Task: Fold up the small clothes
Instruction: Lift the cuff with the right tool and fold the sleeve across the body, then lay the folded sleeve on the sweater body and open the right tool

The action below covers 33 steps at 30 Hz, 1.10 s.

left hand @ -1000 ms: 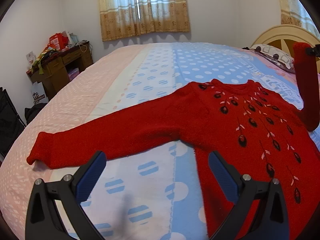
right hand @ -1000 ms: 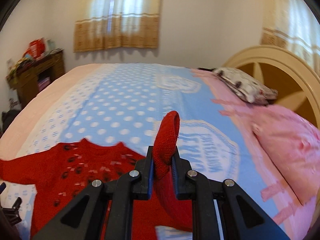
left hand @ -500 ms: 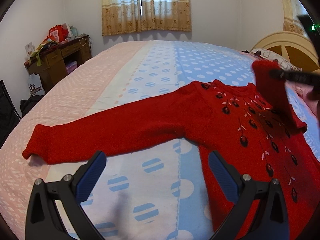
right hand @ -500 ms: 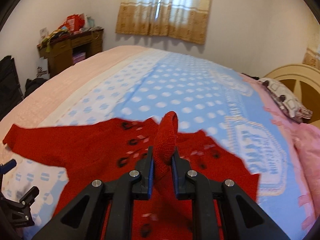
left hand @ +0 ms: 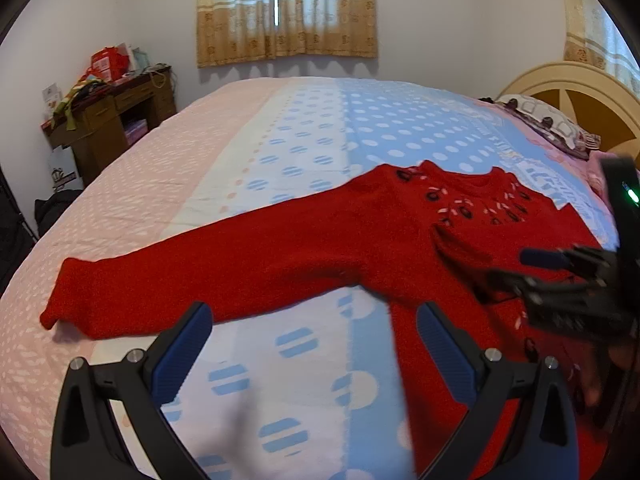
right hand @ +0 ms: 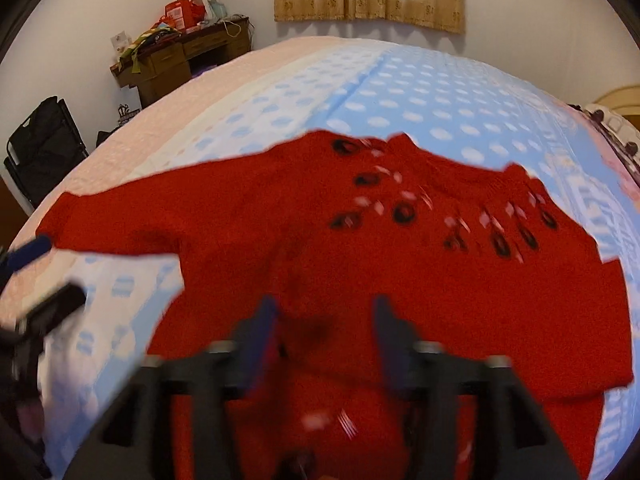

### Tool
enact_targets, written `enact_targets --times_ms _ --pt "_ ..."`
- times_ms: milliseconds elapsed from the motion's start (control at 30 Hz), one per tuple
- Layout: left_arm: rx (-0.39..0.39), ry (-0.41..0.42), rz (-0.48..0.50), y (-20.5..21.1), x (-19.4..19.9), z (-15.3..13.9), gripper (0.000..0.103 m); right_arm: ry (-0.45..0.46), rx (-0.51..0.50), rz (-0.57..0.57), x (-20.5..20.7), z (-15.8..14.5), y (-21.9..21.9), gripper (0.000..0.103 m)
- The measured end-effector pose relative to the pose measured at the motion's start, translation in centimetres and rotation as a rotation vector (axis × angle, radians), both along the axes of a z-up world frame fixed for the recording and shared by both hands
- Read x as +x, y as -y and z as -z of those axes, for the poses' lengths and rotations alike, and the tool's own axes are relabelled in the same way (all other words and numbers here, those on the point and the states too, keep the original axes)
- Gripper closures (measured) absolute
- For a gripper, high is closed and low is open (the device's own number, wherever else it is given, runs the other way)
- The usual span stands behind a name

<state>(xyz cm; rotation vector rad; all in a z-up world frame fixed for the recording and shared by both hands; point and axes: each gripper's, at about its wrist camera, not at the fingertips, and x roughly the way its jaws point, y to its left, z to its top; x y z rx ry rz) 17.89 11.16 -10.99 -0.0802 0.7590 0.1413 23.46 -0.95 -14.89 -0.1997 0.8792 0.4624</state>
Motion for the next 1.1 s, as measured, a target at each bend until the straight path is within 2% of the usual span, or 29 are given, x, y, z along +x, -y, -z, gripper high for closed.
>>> enact_targets --times_ms 133,200,400,433,500,633,700,733,767,833,1100 --pt "-0.019 -0.005 0.068 1.7 0.9 -0.3 0.001 -0.016 -0.025 0.0 -2.8 -0.4 3.0 0.041" --pt "-0.043 -0.011 0.128 3.0 1.9 -0.5 0.005 -0.004 -0.068 0.005 -4.6 -0.6 4.3 0.041" --pt "-0.145 -0.112 0.236 6.4 5.8 0.9 0.02 0.057 -0.143 -0.003 -8.4 -0.1 5.8 0.041" --pt "-0.156 -0.129 0.24 6.9 6.4 1.4 0.026 0.065 -0.157 -0.007 -9.0 0.1 5.8 0.041" --pt "-0.17 -0.17 0.269 7.9 7.5 2.3 0.028 0.091 -0.189 -0.016 -9.9 0.6 5.5 0.041" --pt "-0.183 -0.242 0.251 8.7 9.5 4.2 0.045 0.148 -0.222 -0.022 -10.9 0.4 5.2 0.041" --pt "-0.179 -0.226 0.237 8.6 9.8 4.4 0.061 0.164 -0.225 -0.022 -11.1 0.2 5.1 0.041" --pt "-0.19 -0.21 0.247 8.7 9.8 4.2 0.084 0.175 -0.23 -0.021 -11.3 0.3 5.1 0.041" --pt "-0.189 -0.21 0.248 8.7 9.8 4.0 0.093 0.182 -0.234 -0.023 -11.4 0.4 5.1 0.041" --pt "-0.202 -0.182 0.258 8.5 9.6 3.1 0.094 0.183 -0.244 -0.025 -11.6 0.6 5.0 0.041" --pt "-0.165 -0.01 0.254 5.7 7.2 -2.6 0.096 0.205 -0.265 -0.027 -12.3 0.7 4.8 0.041"
